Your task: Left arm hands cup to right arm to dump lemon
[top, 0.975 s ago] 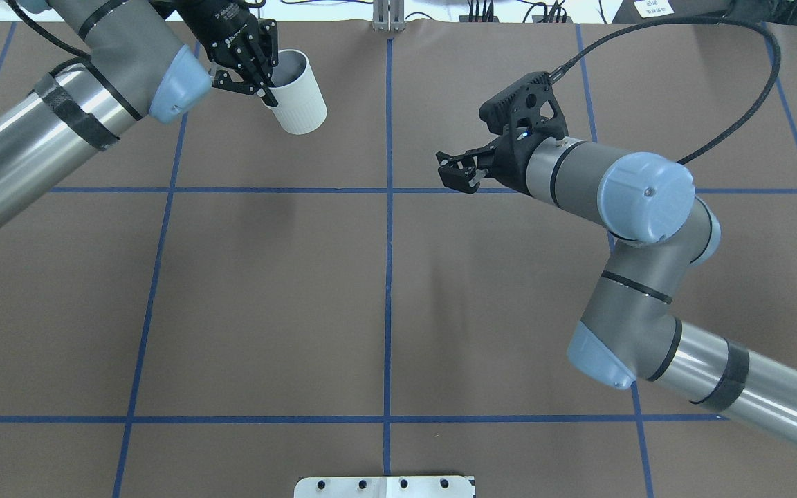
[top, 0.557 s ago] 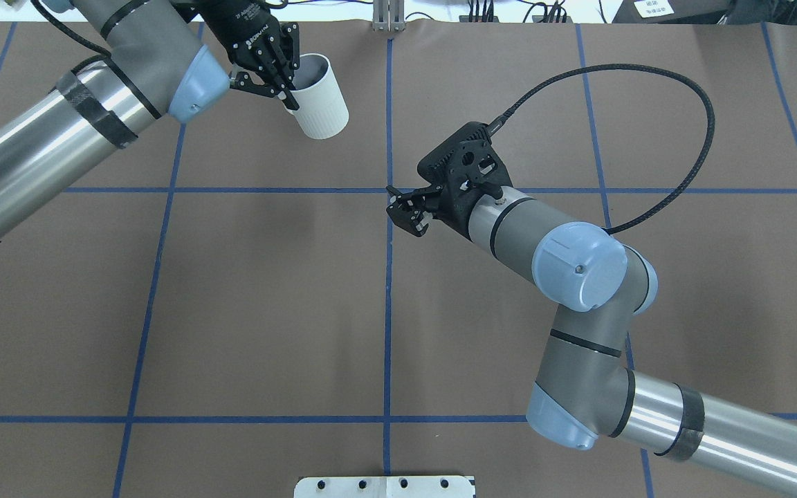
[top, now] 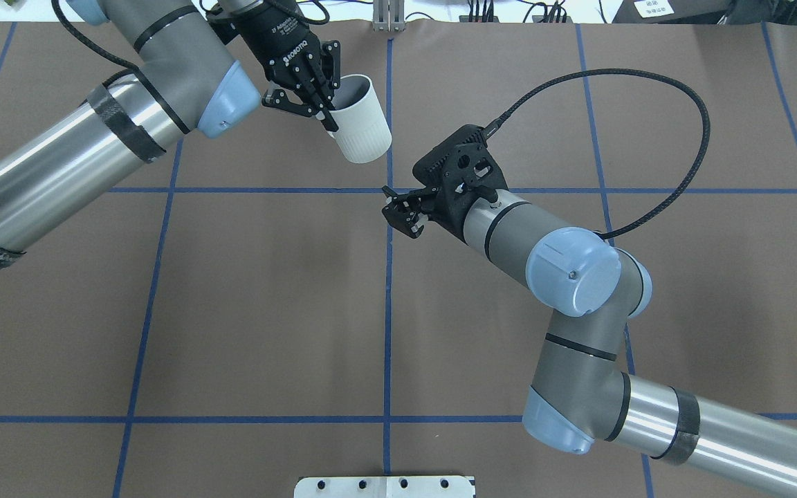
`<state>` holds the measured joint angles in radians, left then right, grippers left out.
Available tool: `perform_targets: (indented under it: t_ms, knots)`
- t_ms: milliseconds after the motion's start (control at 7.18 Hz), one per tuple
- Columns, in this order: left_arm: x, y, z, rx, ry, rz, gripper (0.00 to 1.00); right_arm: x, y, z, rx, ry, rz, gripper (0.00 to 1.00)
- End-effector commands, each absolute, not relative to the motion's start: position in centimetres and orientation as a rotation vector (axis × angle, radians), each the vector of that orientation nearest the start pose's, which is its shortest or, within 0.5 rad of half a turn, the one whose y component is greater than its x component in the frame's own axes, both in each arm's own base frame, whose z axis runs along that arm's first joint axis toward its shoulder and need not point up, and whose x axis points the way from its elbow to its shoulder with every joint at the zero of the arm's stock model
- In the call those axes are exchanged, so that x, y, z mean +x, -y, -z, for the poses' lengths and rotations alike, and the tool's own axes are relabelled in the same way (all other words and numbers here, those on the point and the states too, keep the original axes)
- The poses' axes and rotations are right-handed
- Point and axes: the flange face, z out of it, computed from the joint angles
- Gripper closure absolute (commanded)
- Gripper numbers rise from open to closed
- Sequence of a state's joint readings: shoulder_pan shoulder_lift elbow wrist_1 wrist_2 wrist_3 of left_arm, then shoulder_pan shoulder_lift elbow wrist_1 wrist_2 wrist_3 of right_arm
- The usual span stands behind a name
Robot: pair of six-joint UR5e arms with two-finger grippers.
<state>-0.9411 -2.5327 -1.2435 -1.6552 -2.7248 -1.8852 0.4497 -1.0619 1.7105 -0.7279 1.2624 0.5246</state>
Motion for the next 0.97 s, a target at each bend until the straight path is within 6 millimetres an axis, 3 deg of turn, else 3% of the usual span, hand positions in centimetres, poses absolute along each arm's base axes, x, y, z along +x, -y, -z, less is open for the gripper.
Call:
perform_targets:
  t_ms: [0, 835]
  knots:
    - [43.5, 63.1, -13.4, -0.87, -0.957, 0.631, 1.0, -48.9, 41.7, -20.4, 1.191, 0.922, 0.247, 0.02]
    - [46.5, 60.0, -11.9, -0.893, -0.992, 0.587, 1.0, -49.2, 41.8, -20.7, 1.187, 0.917, 0.249, 0.02]
